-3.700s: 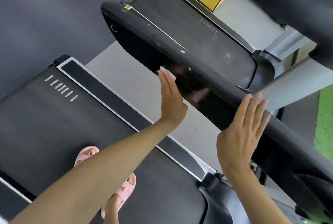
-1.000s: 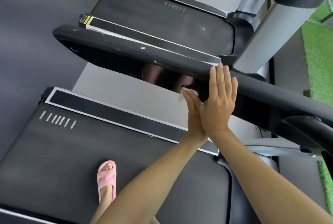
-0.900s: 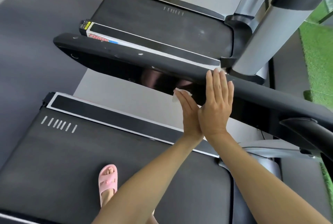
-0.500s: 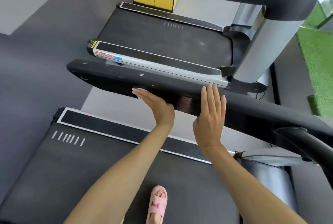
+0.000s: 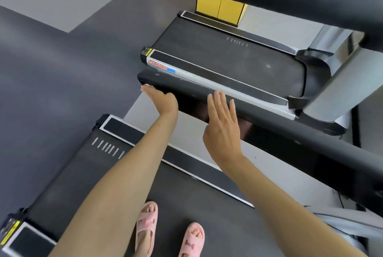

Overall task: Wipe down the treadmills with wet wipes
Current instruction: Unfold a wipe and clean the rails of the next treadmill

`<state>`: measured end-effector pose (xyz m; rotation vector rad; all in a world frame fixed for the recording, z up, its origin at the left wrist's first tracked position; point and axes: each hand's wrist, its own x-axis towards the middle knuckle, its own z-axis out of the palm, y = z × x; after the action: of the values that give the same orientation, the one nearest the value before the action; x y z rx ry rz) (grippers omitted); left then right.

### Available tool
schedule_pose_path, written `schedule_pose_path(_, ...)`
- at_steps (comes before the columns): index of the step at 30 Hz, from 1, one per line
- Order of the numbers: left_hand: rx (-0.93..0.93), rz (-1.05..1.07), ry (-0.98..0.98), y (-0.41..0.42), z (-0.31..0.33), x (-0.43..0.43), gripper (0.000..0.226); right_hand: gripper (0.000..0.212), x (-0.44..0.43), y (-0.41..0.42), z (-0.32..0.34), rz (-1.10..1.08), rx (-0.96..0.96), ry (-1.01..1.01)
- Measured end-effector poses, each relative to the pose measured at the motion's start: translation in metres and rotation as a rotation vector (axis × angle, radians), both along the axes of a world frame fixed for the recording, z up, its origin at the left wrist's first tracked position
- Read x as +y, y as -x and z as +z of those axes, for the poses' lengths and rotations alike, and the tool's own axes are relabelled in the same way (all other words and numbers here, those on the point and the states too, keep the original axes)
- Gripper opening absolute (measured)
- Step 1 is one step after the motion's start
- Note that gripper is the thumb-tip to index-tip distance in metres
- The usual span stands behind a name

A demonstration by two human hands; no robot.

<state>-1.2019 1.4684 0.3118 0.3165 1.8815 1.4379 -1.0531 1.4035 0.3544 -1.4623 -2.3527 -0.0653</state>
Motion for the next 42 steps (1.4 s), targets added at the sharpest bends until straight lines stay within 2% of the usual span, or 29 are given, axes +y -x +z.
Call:
schedule_pose_path(3,0.064,0.052,0.04,0.023,0.006,0.001,0.073,0.07,0.006,0.023,0.0,0.022,0.006,0.015)
schedule_pose_path(6,0.203,0.187,0.116,0.041,0.002,0.002,0.04,0.065,0.011,0.039,-0.002,0.044,-0.003,0.036)
schedule_pose_path(8,0.218,0.276,0.108,0.048,0.003,0.003,0.029,0.064,0.013,0.046,-0.004,0.057,-0.021,0.042)
schedule_pose_path(12,0.149,0.323,0.05,0.059,0.01,-0.002,0.032,0.064,0.011,0.052,-0.006,0.052,-0.047,0.064)
schedule_pose_path(16,0.067,0.298,-0.137,0.067,0.014,-0.021,0.046,0.065,0.012,0.051,-0.004,0.038,-0.064,0.076)
schedule_pose_path(20,-0.226,0.197,-0.308,0.079,0.01,-0.04,0.043,0.065,0.016,0.049,0.002,0.032,-0.075,0.082)
schedule_pose_path(22,-0.323,0.23,-0.307,0.092,0.002,-0.049,0.034,0.064,0.016,0.048,0.004,0.03,-0.079,0.08)
schedule_pose_path(27,-0.373,0.266,-0.239,0.107,-0.009,-0.044,0.03,0.059,0.02,0.05,0.004,0.023,-0.198,0.106)
schedule_pose_path(30,-0.299,0.212,-0.242,0.102,0.001,-0.029,0.036,0.055,0.022,0.052,0.005,-0.009,-0.288,0.119)
schedule_pose_path(33,-0.223,0.269,-0.192,0.091,0.005,-0.021,0.034,0.05,0.023,0.054,0.005,-0.023,-0.321,0.09)
schedule_pose_path(37,0.092,0.301,-0.188,0.061,0.009,-0.021,0.038,0.054,0.022,0.058,-0.003,-0.055,-0.284,0.064)
schedule_pose_path(40,0.301,0.183,-0.247,0.037,0.01,-0.032,0.028,0.055,0.021,0.059,-0.006,-0.059,-0.264,0.064)
schedule_pose_path(42,0.379,-0.003,-0.327,0.029,0.004,-0.045,0.026,0.056,0.023,0.058,-0.005,-0.05,-0.289,0.071)
